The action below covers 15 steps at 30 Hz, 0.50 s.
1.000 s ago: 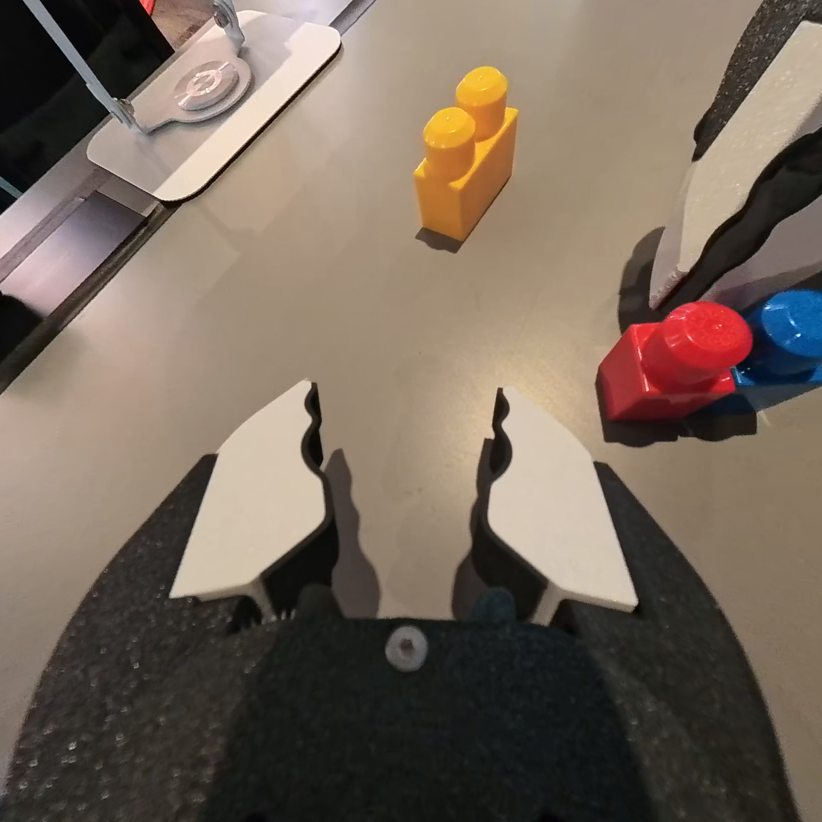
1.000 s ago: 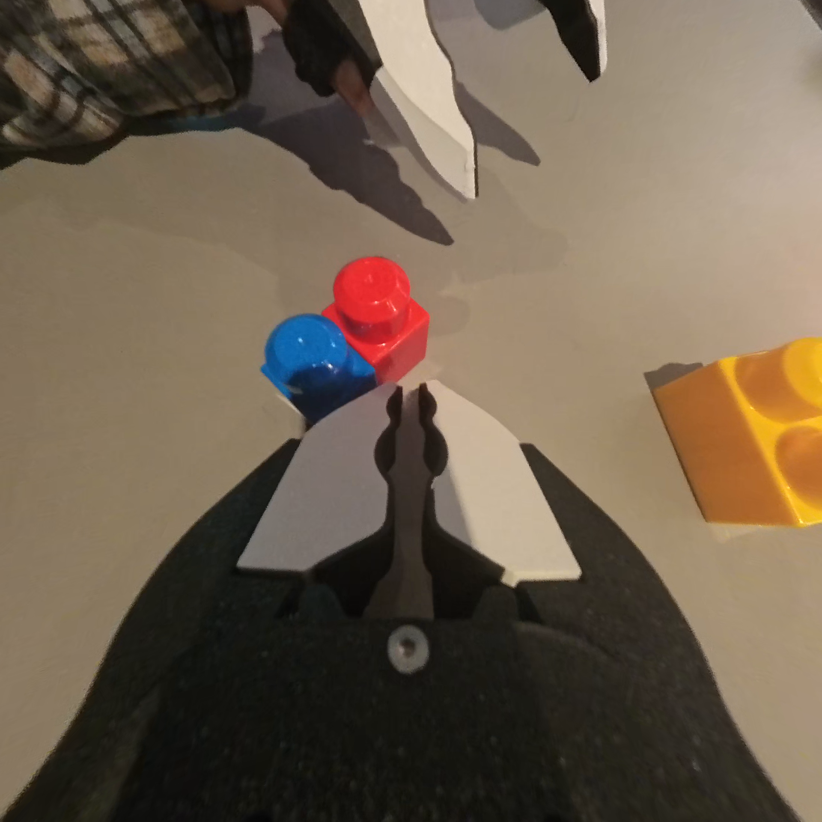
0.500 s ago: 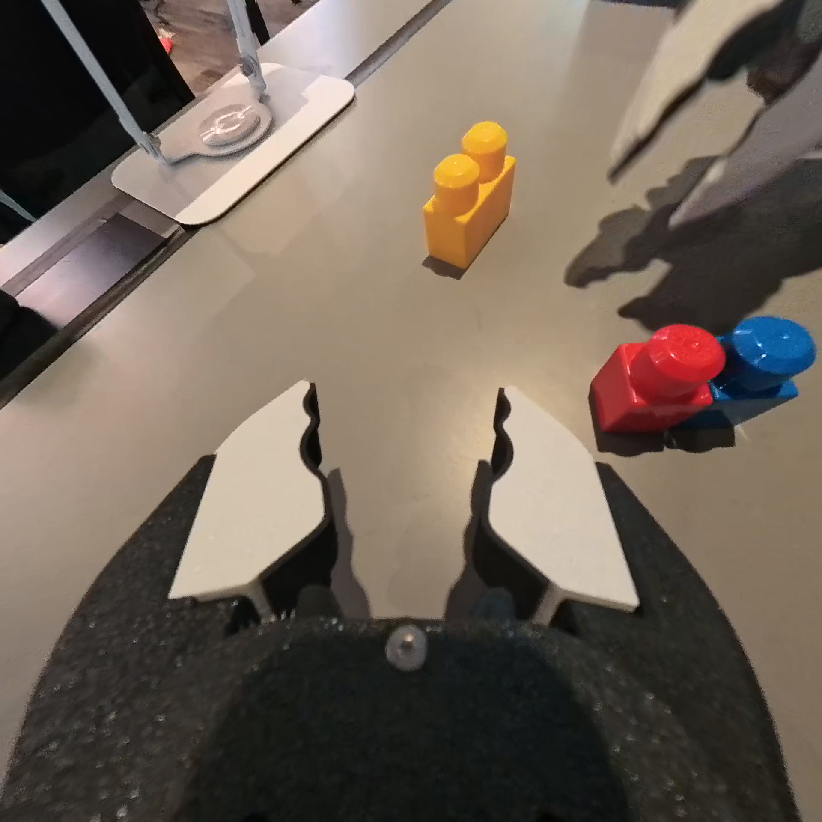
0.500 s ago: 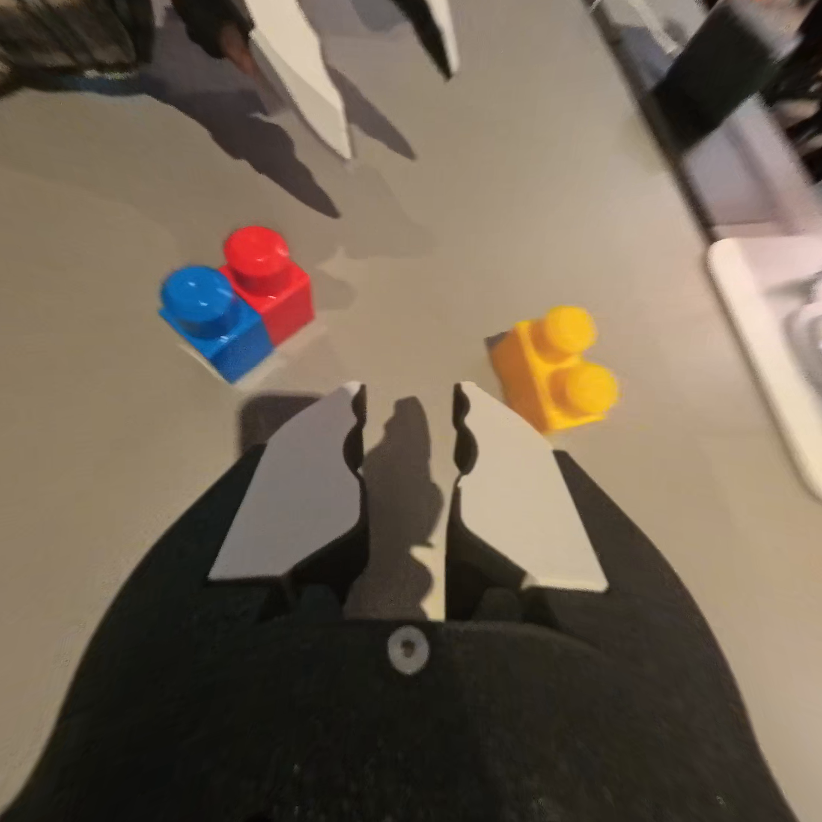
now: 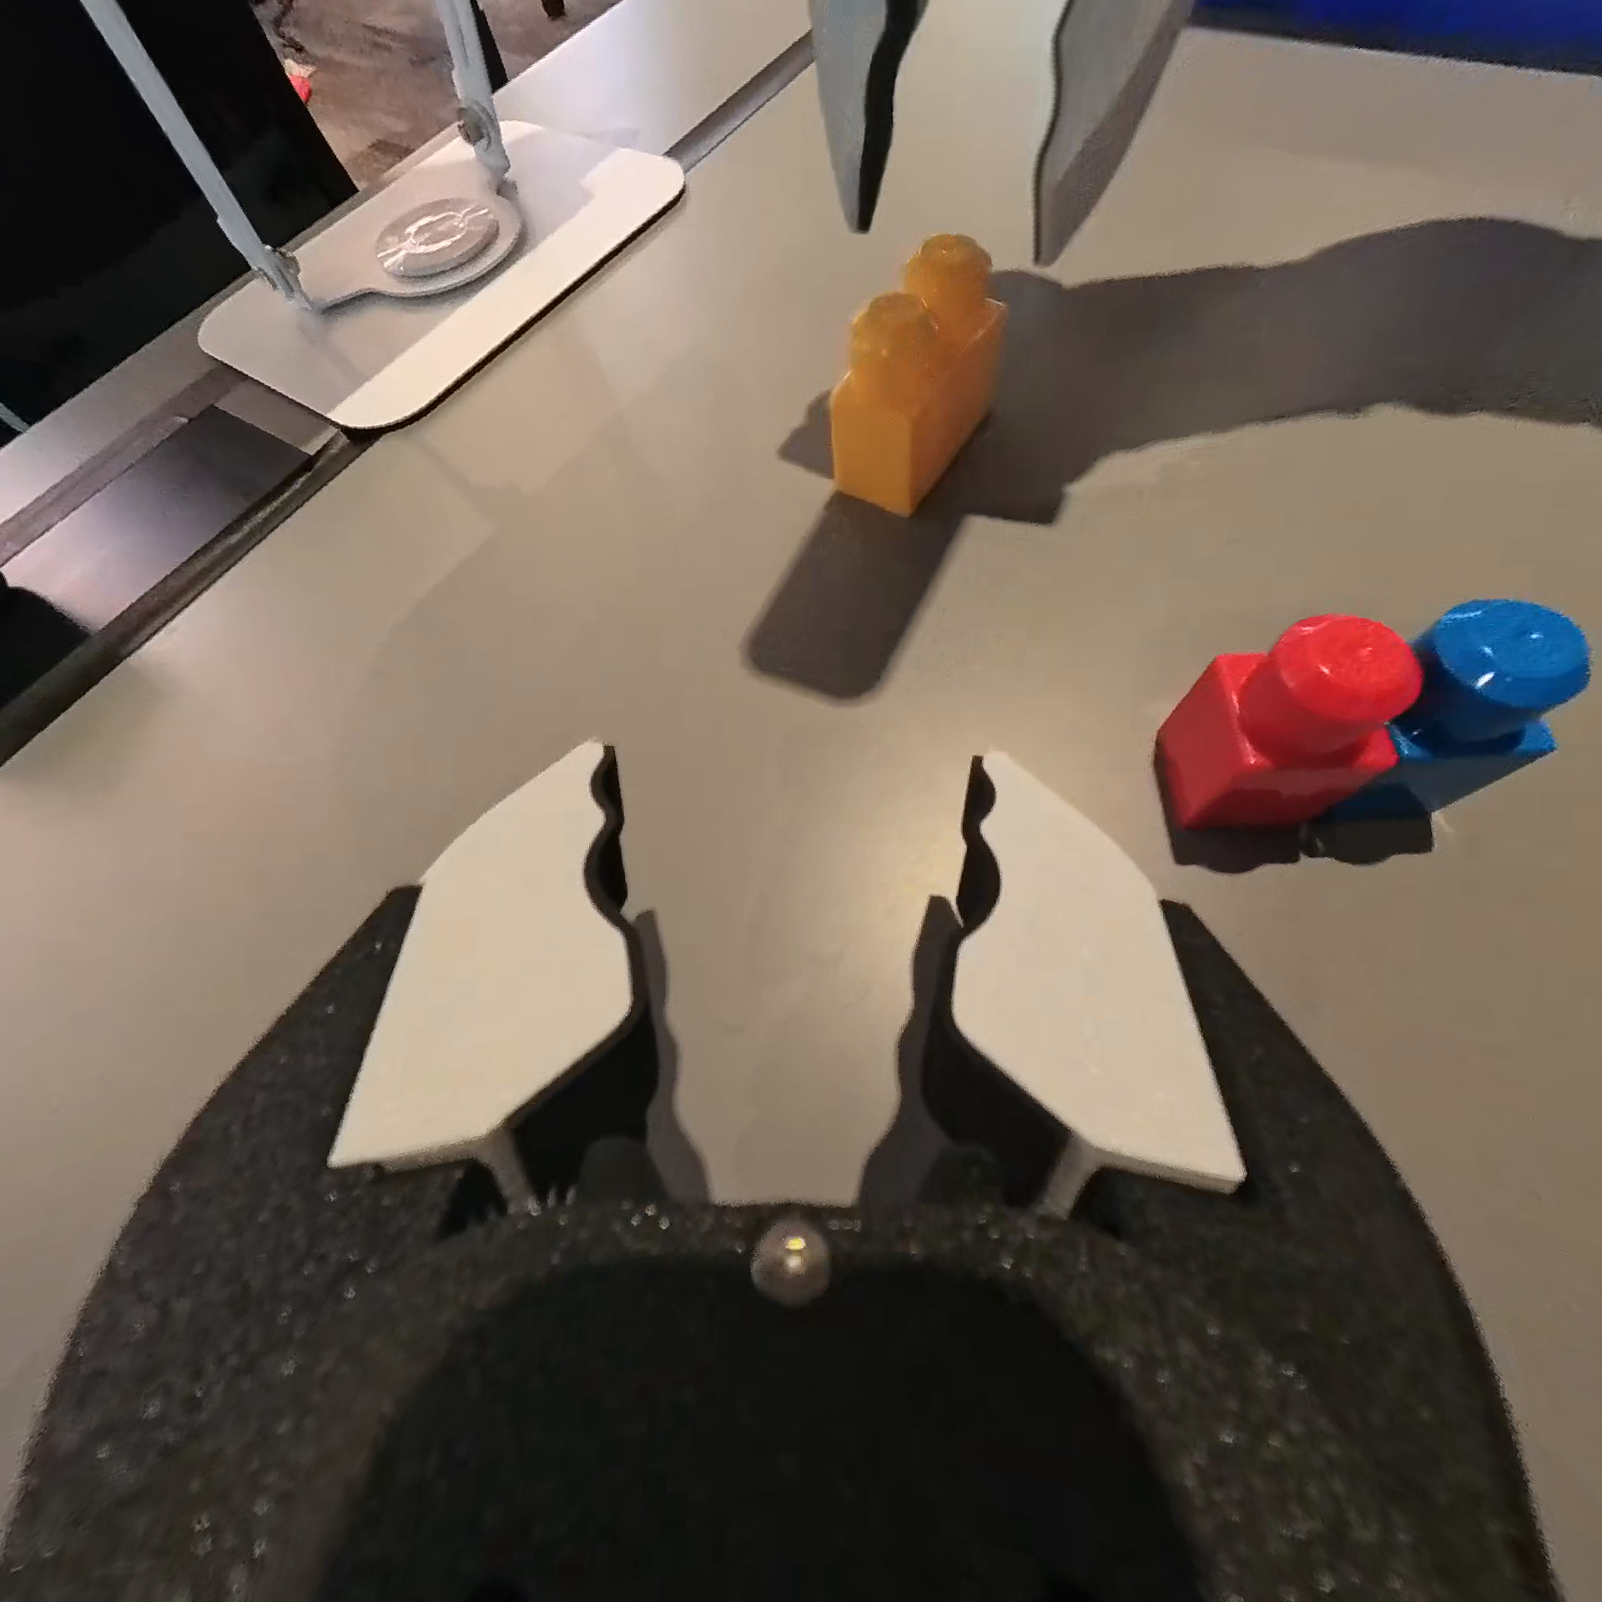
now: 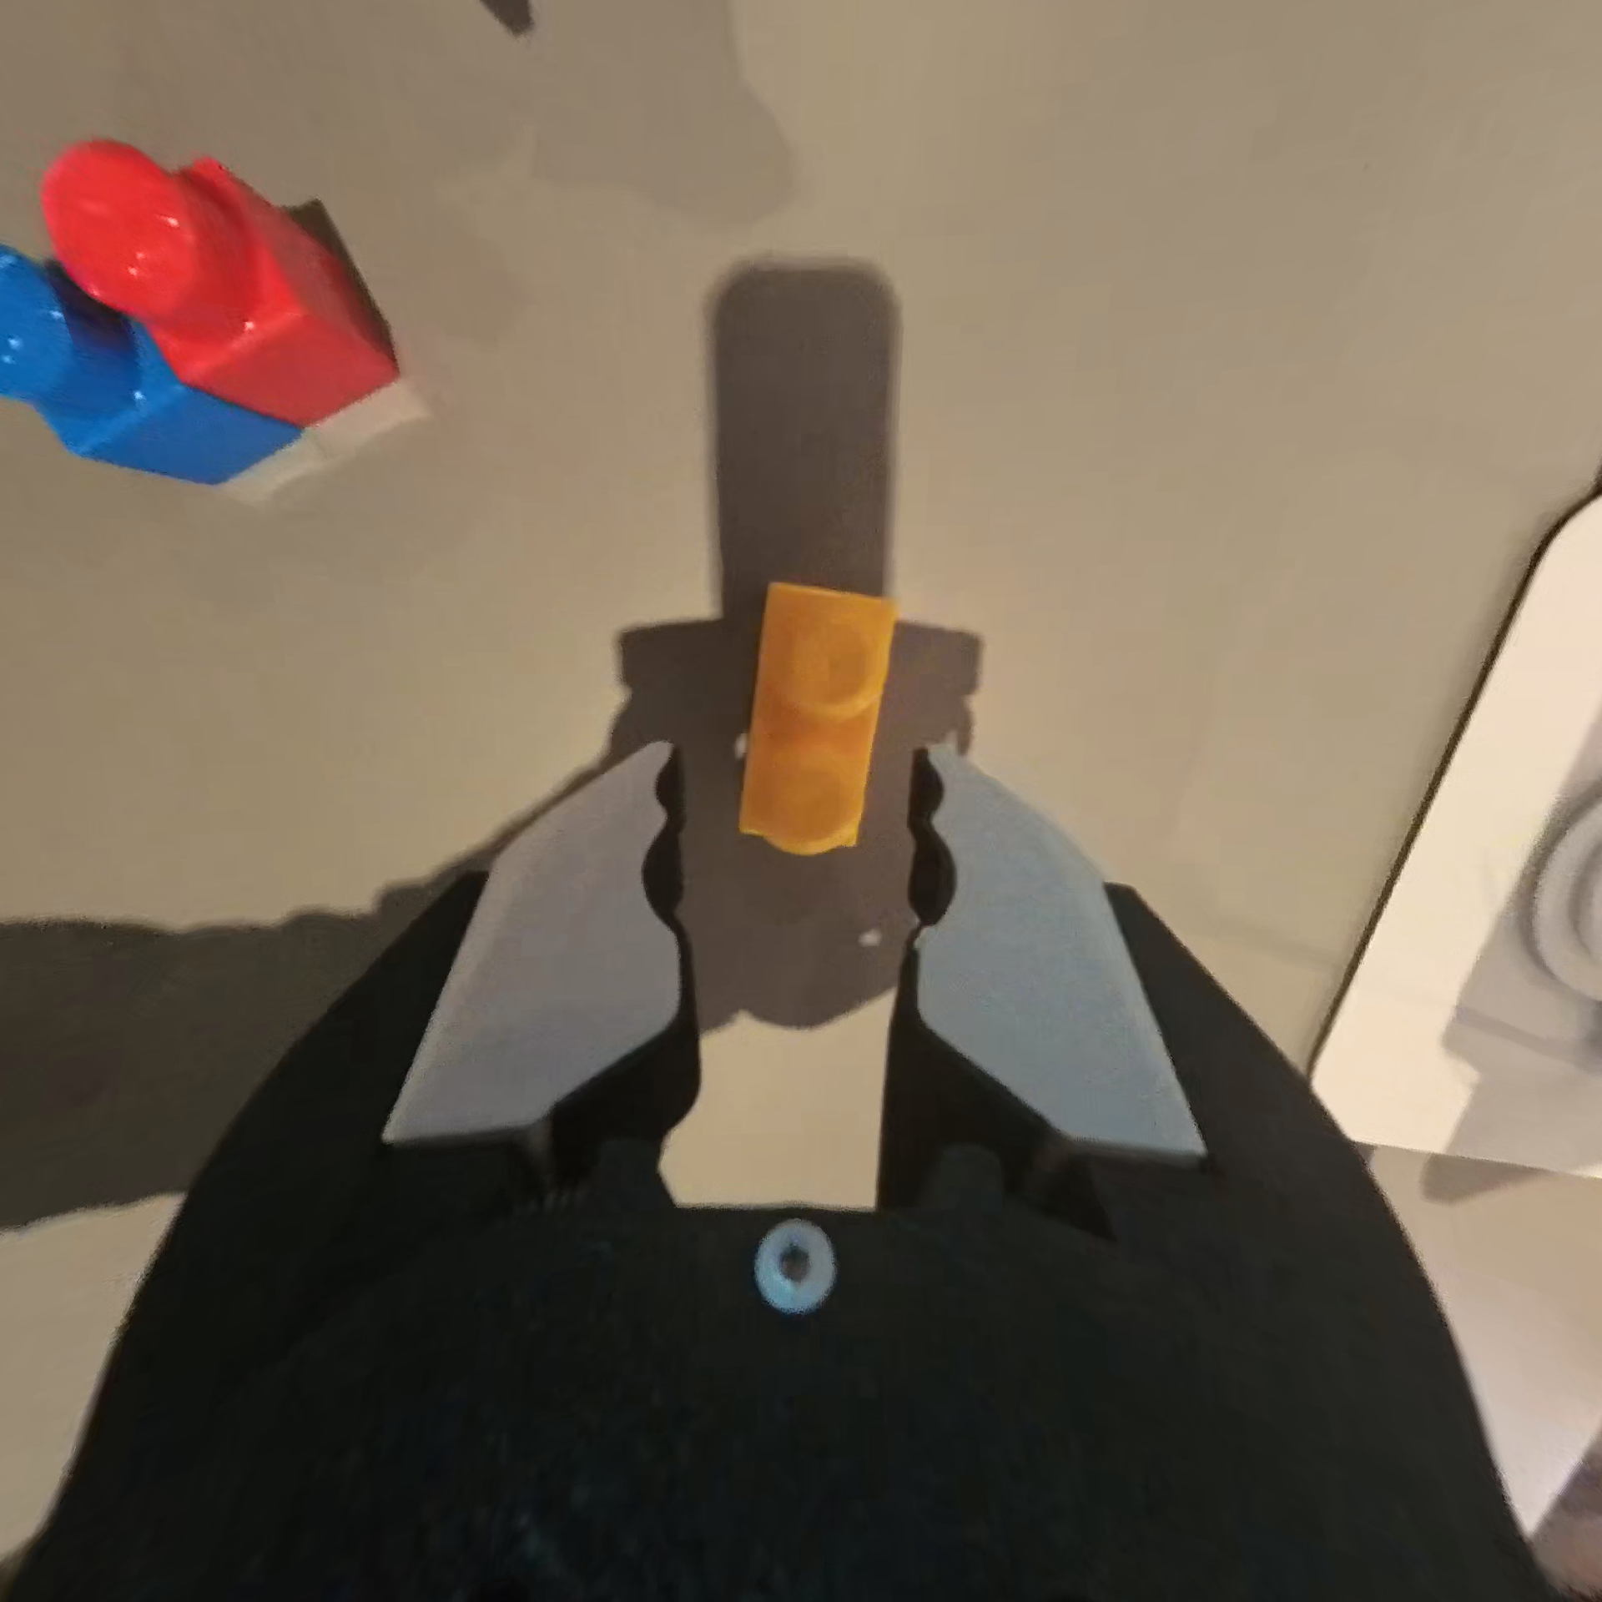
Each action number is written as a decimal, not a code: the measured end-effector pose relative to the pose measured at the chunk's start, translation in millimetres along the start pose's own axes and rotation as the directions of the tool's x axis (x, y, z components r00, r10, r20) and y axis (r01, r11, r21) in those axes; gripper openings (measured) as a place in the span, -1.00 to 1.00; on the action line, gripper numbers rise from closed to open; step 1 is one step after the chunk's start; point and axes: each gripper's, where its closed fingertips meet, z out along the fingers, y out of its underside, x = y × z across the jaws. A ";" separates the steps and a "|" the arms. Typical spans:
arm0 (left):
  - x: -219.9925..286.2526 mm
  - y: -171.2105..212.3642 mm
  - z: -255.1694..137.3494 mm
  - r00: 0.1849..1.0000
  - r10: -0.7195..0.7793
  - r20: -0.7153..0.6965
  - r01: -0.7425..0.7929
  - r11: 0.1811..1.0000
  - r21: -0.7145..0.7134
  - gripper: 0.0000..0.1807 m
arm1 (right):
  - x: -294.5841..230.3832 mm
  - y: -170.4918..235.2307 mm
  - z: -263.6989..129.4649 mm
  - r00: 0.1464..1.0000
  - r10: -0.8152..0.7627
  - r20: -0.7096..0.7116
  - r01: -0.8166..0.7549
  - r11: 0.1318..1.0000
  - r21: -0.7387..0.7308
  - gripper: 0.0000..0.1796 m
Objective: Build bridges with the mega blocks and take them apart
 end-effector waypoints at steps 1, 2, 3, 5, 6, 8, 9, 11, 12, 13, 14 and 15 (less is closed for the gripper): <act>-0.7 0.9 0.2 1.000 0.000 0.001 0.000 1.000 -0.004 -0.16 | 1.4 -0.7 3.2 1.000 0.006 0.026 -0.006 1.000 -0.013 -0.49; -1.1 1.7 0.3 1.000 -0.001 0.001 0.001 1.000 -0.007 -0.16 | 2.1 -0.9 6.3 0.999 0.012 0.052 -0.011 0.999 -0.030 -0.54; -1.5 2.4 0.4 1.000 -0.002 0.001 0.002 1.000 -0.009 -0.16 | 1.7 -0.5 9.4 0.997 0.017 0.079 -0.013 0.999 -0.049 -0.57; -1.7 3.1 0.5 1.000 -0.002 0.000 0.002 1.000 -0.012 -0.16 | 1.6 1.7 16.1 0.993 0.023 0.113 -0.013 0.996 -0.088 -0.60; -1.6 3.0 0.4 1.000 -0.001 0.000 0.001 1.000 -0.012 -0.16 | 1.3 3.1 19.5 0.992 0.026 0.126 -0.013 0.994 -0.107 -0.61; -1.2 2.3 0.0 1.000 -0.001 -0.001 0.000 1.000 -0.010 -0.16 | 1.9 5.8 26.0 0.991 0.031 0.132 -0.012 0.990 -0.140 -0.61; -1.0 2.1 -0.1 1.000 0.000 -0.002 0.000 1.000 -0.009 -0.16 | 1.4 7.1 28.3 0.990 0.033 0.136 -0.011 0.988 -0.156 -0.61; -0.2 1.6 -0.4 1.000 0.001 -0.004 -0.001 1.000 -0.007 -0.16 | 0.8 9.2 31.6 0.990 0.037 0.138 -0.012 0.983 -0.182 -0.60; 0.1 1.1 -0.6 1.000 0.002 -0.006 -0.002 1.000 -0.006 -0.16 | 1.1 9.2 32.6 0.990 0.040 0.134 -0.014 0.982 -0.186 -0.60; 0.2 0.5 -1.1 1.000 0.003 -0.005 -0.003 1.000 -0.004 -0.16 | 1.0 8.6 33.5 0.991 0.042 0.130 -0.017 0.982 -0.186 -0.61; 0.5 -0.2 -1.5 1.000 0.003 -0.006 -0.003 1.000 -0.001 -0.16 | 1.2 7.8 34.1 0.991 0.045 0.125 -0.021 0.983 -0.185 -0.61; 0.9 -0.9 -2.0 1.000 0.003 -0.008 -0.003 1.000 0.002 -0.16 | 1.0 7.5 34.4 0.992 0.047 0.120 -0.024 0.982 -0.186 -0.61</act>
